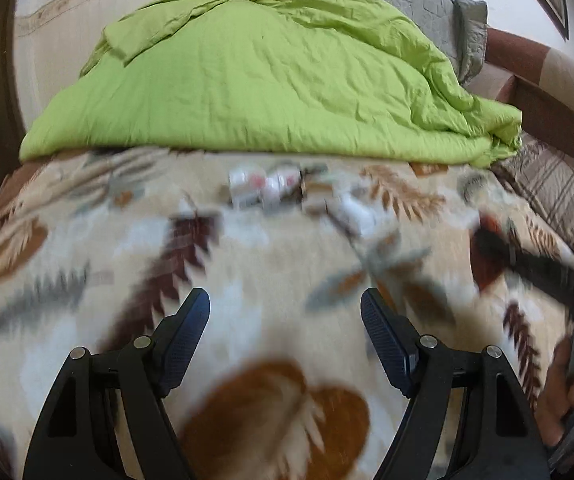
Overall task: Collect trash
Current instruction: 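Grasp the clear plastic bag with the left tool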
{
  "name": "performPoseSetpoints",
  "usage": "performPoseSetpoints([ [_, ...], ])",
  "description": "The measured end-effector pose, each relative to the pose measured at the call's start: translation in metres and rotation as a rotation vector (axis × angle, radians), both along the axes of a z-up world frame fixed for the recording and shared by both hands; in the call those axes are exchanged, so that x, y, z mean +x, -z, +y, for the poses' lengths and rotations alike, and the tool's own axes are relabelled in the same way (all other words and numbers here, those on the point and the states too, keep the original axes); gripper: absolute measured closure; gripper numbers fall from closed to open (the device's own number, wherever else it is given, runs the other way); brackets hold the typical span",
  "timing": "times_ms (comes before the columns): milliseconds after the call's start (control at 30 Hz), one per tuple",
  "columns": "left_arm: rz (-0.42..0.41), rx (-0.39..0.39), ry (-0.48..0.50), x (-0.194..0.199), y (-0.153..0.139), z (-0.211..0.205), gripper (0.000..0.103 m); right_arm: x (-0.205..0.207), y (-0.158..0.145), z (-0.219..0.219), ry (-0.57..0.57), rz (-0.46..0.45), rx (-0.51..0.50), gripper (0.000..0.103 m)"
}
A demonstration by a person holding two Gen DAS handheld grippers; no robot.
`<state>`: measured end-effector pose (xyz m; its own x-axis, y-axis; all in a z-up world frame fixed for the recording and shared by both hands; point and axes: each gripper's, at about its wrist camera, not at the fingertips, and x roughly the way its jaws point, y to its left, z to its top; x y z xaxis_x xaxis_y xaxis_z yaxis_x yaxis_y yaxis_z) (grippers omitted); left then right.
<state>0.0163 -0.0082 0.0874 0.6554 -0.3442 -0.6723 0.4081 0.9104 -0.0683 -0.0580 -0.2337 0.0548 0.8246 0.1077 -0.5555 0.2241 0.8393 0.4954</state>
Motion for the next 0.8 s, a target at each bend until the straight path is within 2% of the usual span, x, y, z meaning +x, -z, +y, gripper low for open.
performPoseSetpoints([
  [133, 0.054, -0.046, -0.038, 0.067, -0.014, 0.000, 0.026, 0.003, 0.007, -0.014, -0.006, 0.010, 0.050, 0.072],
  [200, 0.060, -0.035, -0.058, 0.095, -0.016, -0.005, 0.026, 0.003, 0.006, -0.017, -0.007, -0.001, 0.070, 0.072],
  [300, 0.119, -0.057, -0.029, 0.141, -0.010, -0.019, 0.026, 0.003, 0.006, -0.020, -0.004, -0.010, 0.088, 0.072],
  [400, 0.182, -0.052, -0.015, 0.182, 0.011, -0.034, 0.026, 0.003, 0.010, -0.024, -0.001, -0.004, 0.116, 0.072],
  [500, 0.258, -0.094, 0.011, 0.207, 0.033, -0.041, 0.026, 0.005, 0.013, -0.024, -0.002, 0.009, 0.114, 0.072],
  [600, 0.278, -0.051, 0.013, 0.213, 0.055, -0.050, 0.027, 0.007, 0.011, -0.021, -0.006, 0.009, 0.089, 0.072],
  [633, 0.283, -0.046, 0.026, 0.212, 0.061, -0.052, 0.030, 0.008, 0.010, -0.021, -0.007, 0.007, 0.084, 0.072],
  [667, 0.293, -0.043, 0.034, 0.210, 0.067, -0.055, 0.041, 0.008, 0.010, -0.020, -0.010, 0.004, 0.080, 0.072],
  [733, 0.243, -0.009, 0.032, 0.202, 0.069, -0.061, 0.046, 0.009, 0.008, -0.018, -0.012, -0.003, 0.069, 0.072],
  [767, 0.230, -0.005, 0.045, 0.197, 0.069, -0.064, 0.061, 0.009, 0.008, -0.018, -0.011, -0.003, 0.061, 0.072],
  [800, 0.224, 0.005, 0.036, 0.193, 0.069, -0.066, 0.065, 0.009, 0.008, -0.017, -0.011, -0.001, 0.055, 0.072],
])
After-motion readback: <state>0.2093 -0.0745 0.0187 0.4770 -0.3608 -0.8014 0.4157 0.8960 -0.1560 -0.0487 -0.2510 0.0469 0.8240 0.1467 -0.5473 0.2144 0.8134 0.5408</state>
